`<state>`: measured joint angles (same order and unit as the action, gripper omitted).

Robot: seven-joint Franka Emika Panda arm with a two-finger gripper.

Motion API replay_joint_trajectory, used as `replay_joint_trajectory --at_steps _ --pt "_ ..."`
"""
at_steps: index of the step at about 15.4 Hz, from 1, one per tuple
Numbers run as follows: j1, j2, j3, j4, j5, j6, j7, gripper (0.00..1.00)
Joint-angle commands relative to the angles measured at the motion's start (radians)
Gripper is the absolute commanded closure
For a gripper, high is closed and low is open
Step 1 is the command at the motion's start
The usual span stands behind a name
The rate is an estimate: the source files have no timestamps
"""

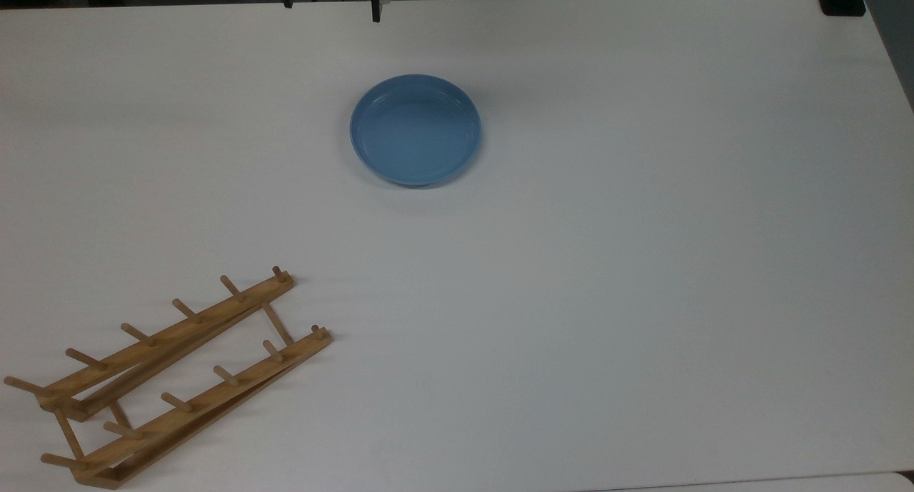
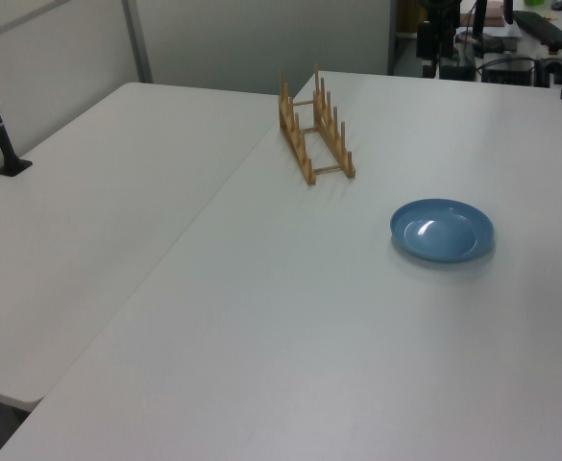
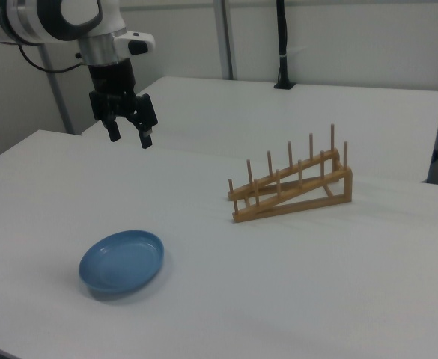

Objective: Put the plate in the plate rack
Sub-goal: 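Move the open gripper down toward the rim of the blue plate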

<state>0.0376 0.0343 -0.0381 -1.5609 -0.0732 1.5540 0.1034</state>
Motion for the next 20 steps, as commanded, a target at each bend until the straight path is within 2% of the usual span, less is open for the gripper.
replay_joint_trajectory --at_steps 1,8,9,13,16,20 --pt "0.018 -0.013 -0.017 -0.016 -0.014 -0.011 -0.019 0.00" --pt "0.018 -0.008 -0.017 -0.019 -0.014 -0.008 -0.045 0.00" --pt "0.018 -0.007 -0.017 -0.025 -0.014 -0.008 -0.089 0.00" --pt "-0.013 0.010 -0.019 -0.082 -0.017 0.006 -0.405 0.00" --pt "-0.024 0.012 -0.019 -0.189 -0.031 0.079 -0.500 0.00" --pt "-0.015 0.050 -0.017 -0.362 -0.071 0.276 -0.530 0.00"
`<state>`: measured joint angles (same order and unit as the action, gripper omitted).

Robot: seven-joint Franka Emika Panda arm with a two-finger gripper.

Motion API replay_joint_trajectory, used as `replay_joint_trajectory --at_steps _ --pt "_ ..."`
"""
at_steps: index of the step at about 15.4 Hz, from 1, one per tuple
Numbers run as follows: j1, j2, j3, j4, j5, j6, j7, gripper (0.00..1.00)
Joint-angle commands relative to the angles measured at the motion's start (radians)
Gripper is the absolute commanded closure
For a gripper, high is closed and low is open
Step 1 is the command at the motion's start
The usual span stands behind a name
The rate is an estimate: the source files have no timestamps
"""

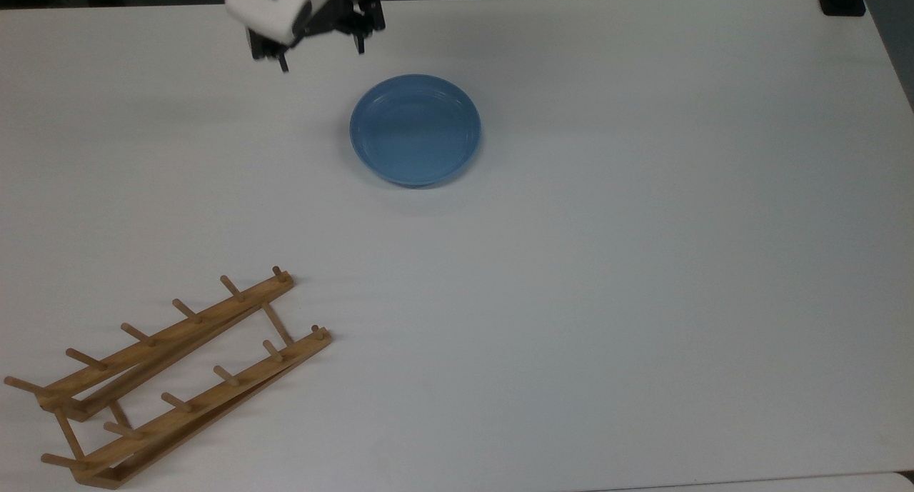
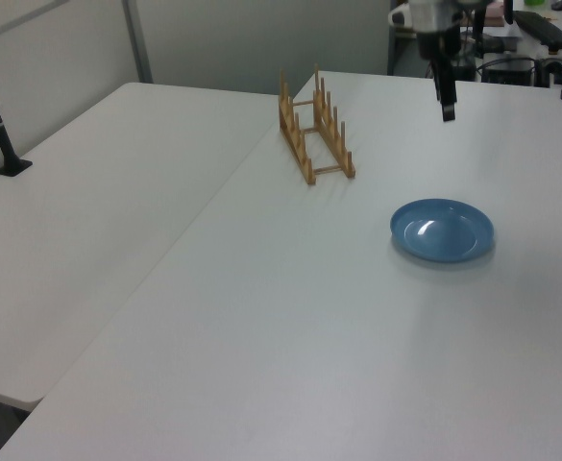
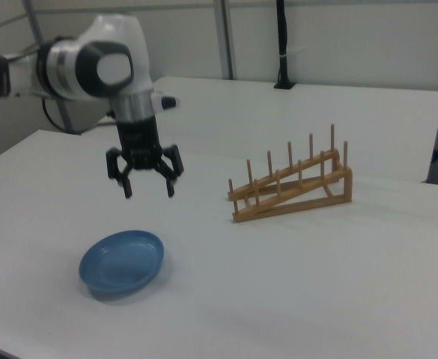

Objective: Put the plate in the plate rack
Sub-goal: 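Grasp the blue plate by its rim and tilt it upward, then carry the held plate upright over to the wooden rack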

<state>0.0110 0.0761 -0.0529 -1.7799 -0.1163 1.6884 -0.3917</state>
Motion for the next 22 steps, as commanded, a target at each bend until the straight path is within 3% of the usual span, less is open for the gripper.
replay_joint_trajectory --at_steps 1,2,5,6,13,17,22 --pt "0.012 0.033 -0.002 -0.160 -0.036 0.171 -0.035 0.00" --pt "0.012 0.066 -0.002 -0.162 -0.042 0.184 -0.035 0.00" --pt "0.014 0.145 -0.002 -0.159 -0.051 0.221 -0.035 0.21" --pt "0.014 0.183 -0.001 -0.156 -0.052 0.240 -0.035 0.35" --pt "0.012 0.240 0.004 -0.119 -0.049 0.254 -0.024 1.00" --pt "0.006 0.231 0.004 -0.031 -0.039 0.196 -0.022 1.00" --pt "-0.002 0.225 -0.007 0.163 -0.036 0.116 -0.021 1.00"
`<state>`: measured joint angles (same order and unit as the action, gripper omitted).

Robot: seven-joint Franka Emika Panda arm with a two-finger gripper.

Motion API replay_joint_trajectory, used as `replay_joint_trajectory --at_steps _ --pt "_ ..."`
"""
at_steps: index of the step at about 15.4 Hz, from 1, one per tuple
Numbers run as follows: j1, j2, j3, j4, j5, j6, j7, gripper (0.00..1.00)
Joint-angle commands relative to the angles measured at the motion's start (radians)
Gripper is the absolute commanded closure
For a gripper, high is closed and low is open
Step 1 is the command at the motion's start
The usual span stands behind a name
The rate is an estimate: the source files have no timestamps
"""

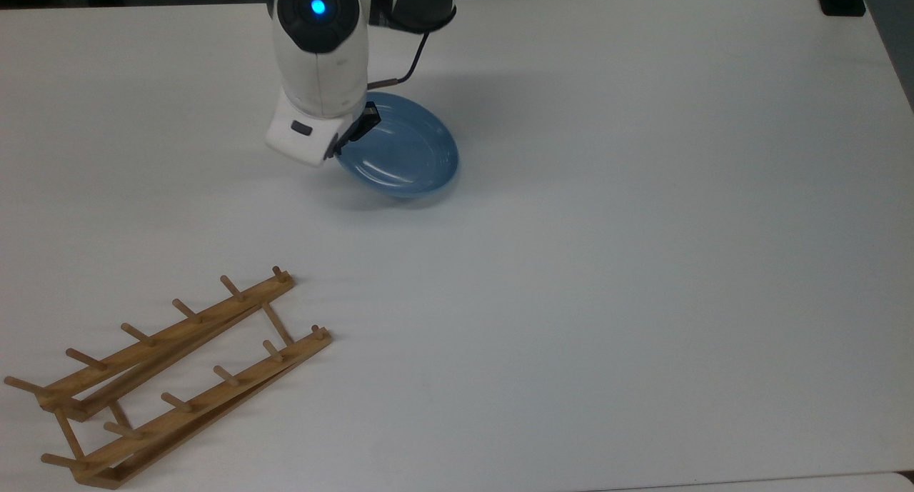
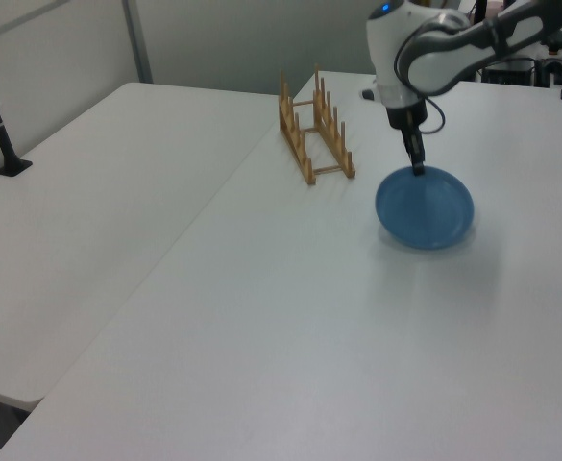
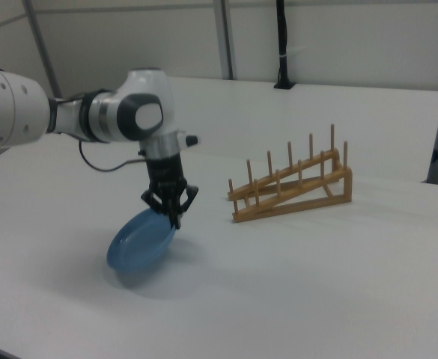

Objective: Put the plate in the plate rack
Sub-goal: 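Carry the held plate upright over to the wooden rack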

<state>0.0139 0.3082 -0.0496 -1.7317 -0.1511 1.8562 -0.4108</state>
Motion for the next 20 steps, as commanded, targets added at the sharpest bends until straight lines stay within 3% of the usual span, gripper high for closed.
replay_joint_trajectory --at_steps 1,6,11,14,20 --pt "-0.017 -0.011 -0.012 0.156 -0.001 -0.052 0.000 1.00" --pt "-0.106 -0.023 -0.015 0.319 0.004 0.009 0.079 1.00" --pt "-0.150 -0.021 -0.036 0.328 -0.039 0.286 0.334 1.00" --pt "-0.152 -0.006 -0.059 0.325 -0.114 0.429 0.466 1.00" --pt "-0.169 0.072 -0.075 0.325 -0.369 0.610 0.748 1.00"
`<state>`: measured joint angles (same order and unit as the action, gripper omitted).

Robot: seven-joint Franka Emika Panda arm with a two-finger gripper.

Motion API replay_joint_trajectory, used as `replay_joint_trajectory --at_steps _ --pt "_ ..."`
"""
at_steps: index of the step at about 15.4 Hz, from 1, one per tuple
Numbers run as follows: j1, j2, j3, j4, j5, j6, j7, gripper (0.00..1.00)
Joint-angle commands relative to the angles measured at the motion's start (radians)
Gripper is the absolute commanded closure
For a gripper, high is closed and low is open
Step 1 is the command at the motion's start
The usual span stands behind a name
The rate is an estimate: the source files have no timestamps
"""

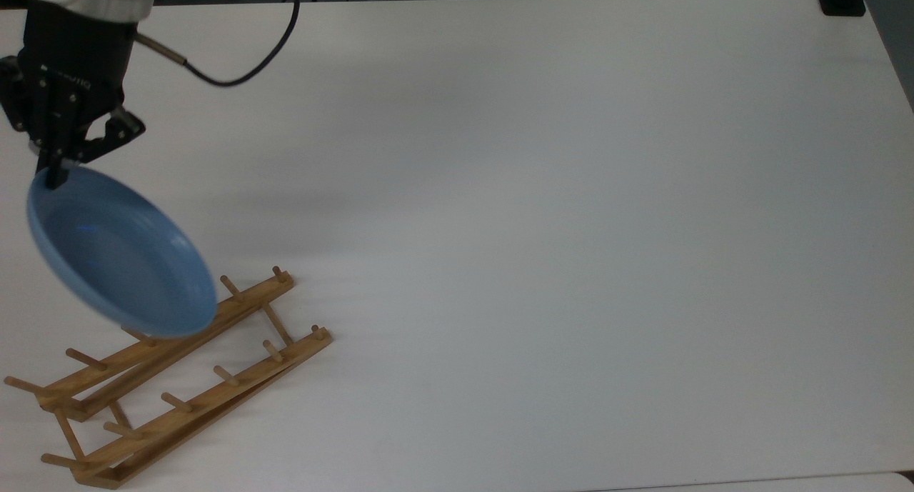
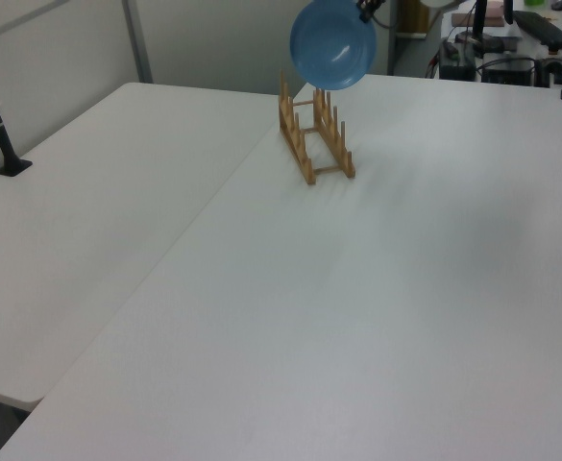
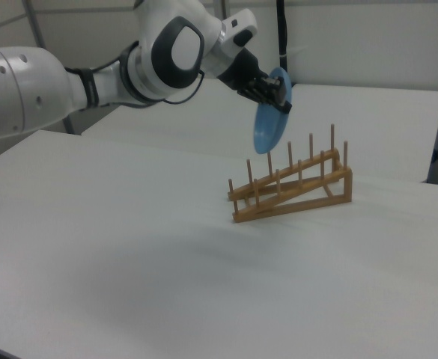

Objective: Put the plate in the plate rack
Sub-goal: 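Carry the held plate upright over to the wooden rack, then lower the plate edge-first between the rack pegs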

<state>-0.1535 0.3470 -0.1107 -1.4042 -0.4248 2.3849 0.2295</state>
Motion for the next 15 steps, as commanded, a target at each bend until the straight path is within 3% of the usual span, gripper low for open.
replay_joint_trajectory --at_steps 1,9,15 --pt "-0.001 0.046 -0.014 -0.002 -0.120 0.094 0.122 1.00" --pt "0.000 0.101 -0.015 0.002 -0.202 0.155 0.149 1.00" --pt "-0.001 0.127 -0.014 0.002 -0.330 0.180 0.252 1.00"
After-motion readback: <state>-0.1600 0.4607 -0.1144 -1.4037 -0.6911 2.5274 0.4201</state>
